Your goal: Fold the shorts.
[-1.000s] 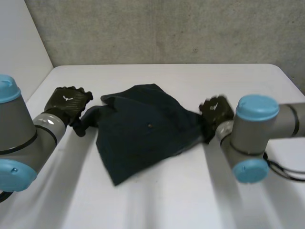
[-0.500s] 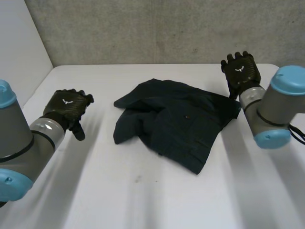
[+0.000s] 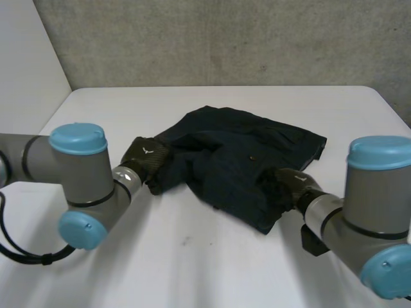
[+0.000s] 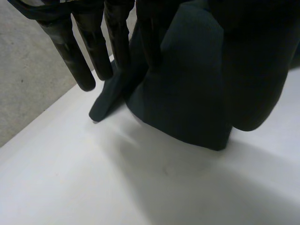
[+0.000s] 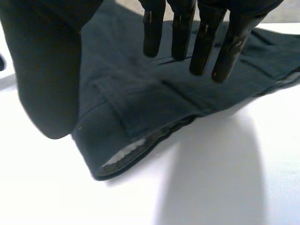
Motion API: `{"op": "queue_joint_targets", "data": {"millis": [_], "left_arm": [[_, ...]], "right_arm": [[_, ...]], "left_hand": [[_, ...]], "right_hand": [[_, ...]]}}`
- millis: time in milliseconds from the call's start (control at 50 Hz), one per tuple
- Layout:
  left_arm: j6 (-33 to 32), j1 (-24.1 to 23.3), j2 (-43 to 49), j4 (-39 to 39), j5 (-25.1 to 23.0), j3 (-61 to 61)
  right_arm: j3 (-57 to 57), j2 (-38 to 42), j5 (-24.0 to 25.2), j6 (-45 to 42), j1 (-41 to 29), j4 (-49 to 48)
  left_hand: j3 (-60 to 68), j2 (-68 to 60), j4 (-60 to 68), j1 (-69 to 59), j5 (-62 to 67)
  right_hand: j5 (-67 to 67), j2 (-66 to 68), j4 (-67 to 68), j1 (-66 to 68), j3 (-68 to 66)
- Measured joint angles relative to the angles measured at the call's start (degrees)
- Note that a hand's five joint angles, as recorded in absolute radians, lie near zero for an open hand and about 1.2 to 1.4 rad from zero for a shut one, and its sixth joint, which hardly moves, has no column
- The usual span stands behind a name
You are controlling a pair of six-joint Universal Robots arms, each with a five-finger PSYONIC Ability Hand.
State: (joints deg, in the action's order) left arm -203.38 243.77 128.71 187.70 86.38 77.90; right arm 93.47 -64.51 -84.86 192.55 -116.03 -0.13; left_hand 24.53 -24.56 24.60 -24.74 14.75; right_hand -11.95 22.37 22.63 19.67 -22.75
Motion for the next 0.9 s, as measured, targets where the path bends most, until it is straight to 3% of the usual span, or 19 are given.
{"op": "queue_joint_targets", "data": {"millis": [40, 60, 80, 120, 140, 160, 200, 320, 460, 520, 740, 900], "left_arm": [[0.01, -0.16, 1.77, -0.18, 0.12, -1.94], [0.01, -0.24, 2.56, -0.22, 0.19, -2.83], [0.0, -0.32, 3.21, -0.26, 0.25, -3.58], [-0.05, -0.58, 4.57, -0.26, 0.39, -5.33], [-0.05, -0.58, 4.57, -0.26, 0.39, -5.33], [-0.1, -0.84, 5.39, -0.24, 0.58, -6.73], [-0.2, -1.13, 5.79, -0.22, 1.07, -7.97], [-0.5, -1.91, 3.43, -0.32, 4.25, -8.93], [-0.54, -1.03, -11.99, -0.37, 8.08, -4.25], [-0.46, 0.13, -19.66, -0.35, 8.31, -1.45], [-0.28, 2.82, -46.52, -0.28, 7.51, 5.12], [-0.17, 2.88, -52.81, -2.08, 7.53, 5.26]], "right_arm": [[-0.51, 1.12, -0.2, -0.23, -0.88, -0.78], [-1.13, 2.18, -0.54, -0.61, -1.65, -1.56], [-1.4, 2.58, -0.75, -0.8, -1.95, -1.86], [-2.31, 3.74, -1.69, -1.62, -2.8, -2.78], [-2.31, 3.74, -1.69, -1.62, -2.8, -2.78], [-3.07, 4.07, -3.4, -3.26, -3.22, -3.67], [-3.73, 3.71, -5.74, -6.43, -3.4, -4.52], [-4.58, -0.73, -10.13, -19.37, -3.21, -5.88], [-6.21, -11.77, -11.27, -37.06, -2.7, -5.76], [-7.45, -15.82, -11.2, -40.62, -2.68, -5.26], [-17.53, -30.3, -10.91, -45.14, -2.83, 1.84], [-24.75, -32.83, -9.98, -44.87, -3.11, 8.27]], "left_hand": [[4.56, -4.97, 4.62, -5.42, 4.49], [7.19, -7.75, 7.27, -8.35, 7.04], [11.41, -11.93, 11.51, -12.8, 11.13], [21.74, -21.84, 21.79, -22.78, 21.12], [21.74, -21.84, 21.79, -22.78, 21.12], [30.16, -30.27, 30.34, -29.79, 29.54], [42.56, -42.99, 42.88, -39.92, 41.51], [43.41, -43.76, 44.22, -39.92, 41.56], [43.42, -43.76, 44.46, -39.92, 41.56], [43.48, -43.78, 44.46, -39.92, 41.56], [43.66, -43.98, 44.47, -39.92, 41.56], [43.66, -43.99, 44.47, -39.92, 41.56]], "right_hand": [[-4.97, 6.22, 5.24, 4.95, -5.25], [-19.15, 21.65, 19.83, 17.32, -20.85], [-21.31, 22.76, 22.06, 18.91, -21.91], [-40.05, 42.44, 41.59, 32.58, -40.2], [-40.05, 42.44, 41.59, 32.58, -40.2], [-43.17, 44.93, 45.16, 35.24, -43.3], [-43.58, 44.95, 45.38, 35.96, -44.18], [-43.59, 44.95, 45.38, 36.13, -44.54], [-43.59, 44.95, 45.38, 36.13, -44.54], [-43.59, 44.95, 45.38, 36.13, -44.54], [-43.6, 44.95, 45.65, 36.19, -44.61], [-43.6, 44.95, 45.64, 36.19, -44.84]]}}
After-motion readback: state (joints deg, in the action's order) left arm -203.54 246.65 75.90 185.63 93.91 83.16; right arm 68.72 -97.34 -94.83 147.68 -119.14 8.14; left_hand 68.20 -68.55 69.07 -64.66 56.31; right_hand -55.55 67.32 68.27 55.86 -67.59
